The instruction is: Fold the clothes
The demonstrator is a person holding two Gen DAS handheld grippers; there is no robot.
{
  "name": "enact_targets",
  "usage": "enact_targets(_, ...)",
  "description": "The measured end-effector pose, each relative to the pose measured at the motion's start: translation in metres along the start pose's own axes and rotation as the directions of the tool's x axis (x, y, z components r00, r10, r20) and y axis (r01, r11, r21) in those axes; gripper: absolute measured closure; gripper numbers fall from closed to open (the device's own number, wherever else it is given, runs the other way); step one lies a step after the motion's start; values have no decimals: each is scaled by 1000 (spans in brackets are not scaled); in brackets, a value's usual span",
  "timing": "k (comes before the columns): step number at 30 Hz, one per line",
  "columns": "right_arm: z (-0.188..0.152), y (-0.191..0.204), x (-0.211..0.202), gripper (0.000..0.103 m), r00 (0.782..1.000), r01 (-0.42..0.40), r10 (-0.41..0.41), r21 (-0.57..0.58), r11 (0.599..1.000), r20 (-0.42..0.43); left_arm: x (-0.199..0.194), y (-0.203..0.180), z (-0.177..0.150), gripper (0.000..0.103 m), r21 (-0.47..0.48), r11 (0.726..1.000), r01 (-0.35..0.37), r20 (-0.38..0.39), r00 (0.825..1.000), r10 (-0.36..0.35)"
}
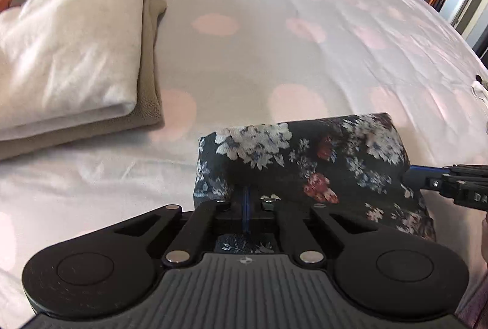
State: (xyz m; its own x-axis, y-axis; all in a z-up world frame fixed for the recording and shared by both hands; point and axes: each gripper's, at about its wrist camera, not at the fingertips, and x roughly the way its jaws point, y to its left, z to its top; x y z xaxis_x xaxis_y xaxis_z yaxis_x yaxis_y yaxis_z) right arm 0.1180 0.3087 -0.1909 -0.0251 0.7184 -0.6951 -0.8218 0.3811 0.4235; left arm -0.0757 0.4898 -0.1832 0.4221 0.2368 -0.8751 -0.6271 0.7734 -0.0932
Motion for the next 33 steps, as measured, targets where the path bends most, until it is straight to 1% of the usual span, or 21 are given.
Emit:
enact_targets(2,5,-4,14,89,999,41,-41,-14,999,7,8,1,4,103,1,1000,-3,-5,1000,3)
enact_targets(3,8,-8,21,91,999,47,-46,-10,999,10,11,1,6,103,4,1000,-6,-7,1000,6)
enact_targets(6,17,-16,33,91,999,29,-29,4,1000,27,17,2,9,103,5,1000,-13,-12,1000,13)
enact_targets(9,27,-25,42,97,999,3,-4,22,1000,46,18,1,10,103,2,1000,-19,-16,1000,19)
enact_targets(10,30,-28,46,102,999,-4,3,29,1000,48,18,1,11,103,1,1000,-21,-18,1000,21)
enact_targets(13,37,-33,52,103,999,-23,21,37,999,48,19,1,12,103,-3,1000,-26,-22,999,26)
enact_targets(15,37,-34,48,103,998,-40,38,45,998,46,19,-2,13,103,-2,999,-41,-28,999,41)
enact_targets(16,36,-34,43,98,998,-49,47,48,998,42,17,-6,14,103,3,998,-62,-34,998,62)
enact_targets(17,35,-33,36,96,998,-56,54,50,997,38,13,-11,14,103,9,997,-79,-31,996,79)
enact_targets(18,33,-32,28,89,998,-61,59,53,997,36,8,-15,13,103,16,995,-94,-25,995,94)
enact_targets(19,32,-32,20,75,998,-63,61,55,997,35,3,-20,12,103,22,994,-109,-19,994,110)
enact_targets(20,29,-31,11,68,998,-60,58,55,997,31,-2,-25,11,102,28,992,-124,-12,992,125)
enact_targets(21,25,-31,3,67,998,-55,54,55,997,25,-7,-30,8,102,37,990,-138,-2,990,138)
enact_targets(23,18,-30,-11,67,999,-49,48,59,997,10,-21,-43,2,102,50,987,-150,21,989,149)
enact_targets(25,9,-28,-23,67,998,-60,61,76,995,-7,-33,-57,-6,102,55,990,-126,32,992,125)
enact_targets(27,-3,-25,-35,67,996,-85,88,86,993,-23,-41,-71,-14,101,72,992,-99,25,995,98)
enact_targets(31,-34,-16,-55,67,992,-102,106,56,993,-74,-45,-100,-29,101,119,988,-102,-16,994,105)
enact_targets(33,-50,-16,-62,67,988,-110,116,58,992,-103,-46,-113,-38,101,127,988,-89,-43,995,95)
